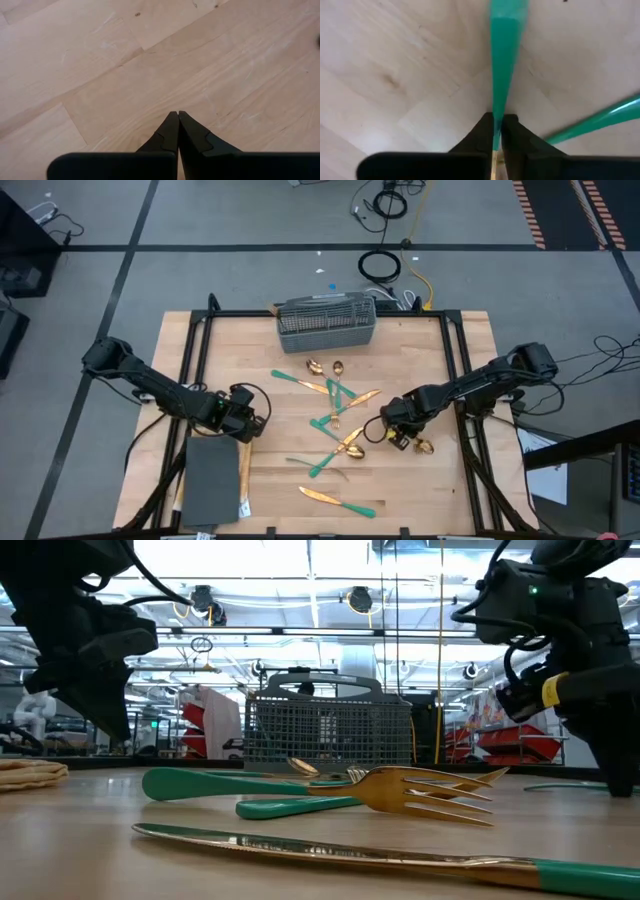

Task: Sort silverware
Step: Put the green spoon into the silverware basket

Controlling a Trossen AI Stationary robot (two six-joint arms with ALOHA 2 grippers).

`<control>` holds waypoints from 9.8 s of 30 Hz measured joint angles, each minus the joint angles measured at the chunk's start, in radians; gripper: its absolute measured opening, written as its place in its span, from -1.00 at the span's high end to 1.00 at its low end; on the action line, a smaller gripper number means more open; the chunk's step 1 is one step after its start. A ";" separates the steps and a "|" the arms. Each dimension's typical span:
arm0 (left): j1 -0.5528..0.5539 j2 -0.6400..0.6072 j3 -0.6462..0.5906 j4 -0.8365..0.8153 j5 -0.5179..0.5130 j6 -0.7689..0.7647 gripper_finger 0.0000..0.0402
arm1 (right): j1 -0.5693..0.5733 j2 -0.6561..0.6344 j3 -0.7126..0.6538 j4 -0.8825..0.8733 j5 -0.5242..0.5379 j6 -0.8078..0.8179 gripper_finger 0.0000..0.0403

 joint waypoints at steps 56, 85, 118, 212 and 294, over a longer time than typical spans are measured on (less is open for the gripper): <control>0.000 0.000 0.000 -0.001 -0.030 -0.002 0.97 | -0.583 0.217 0.897 -0.266 1.251 -1.867 1.00; 0.000 0.000 0.000 -0.001 -0.083 -0.025 0.97 | -0.560 0.350 0.801 -0.454 1.203 -2.076 1.00; 0.000 0.013 0.000 0.001 -0.160 -0.001 0.97 | -0.544 0.350 0.778 -0.167 1.391 -2.308 1.00; 0.174 0.036 0.000 0.434 -0.014 0.419 0.97 | -0.126 0.020 0.710 -0.282 0.180 -0.282 0.35; 0.398 -0.462 0.000 0.826 0.128 1.002 0.97 | -0.609 0.403 1.253 -0.838 1.467 -1.486 1.00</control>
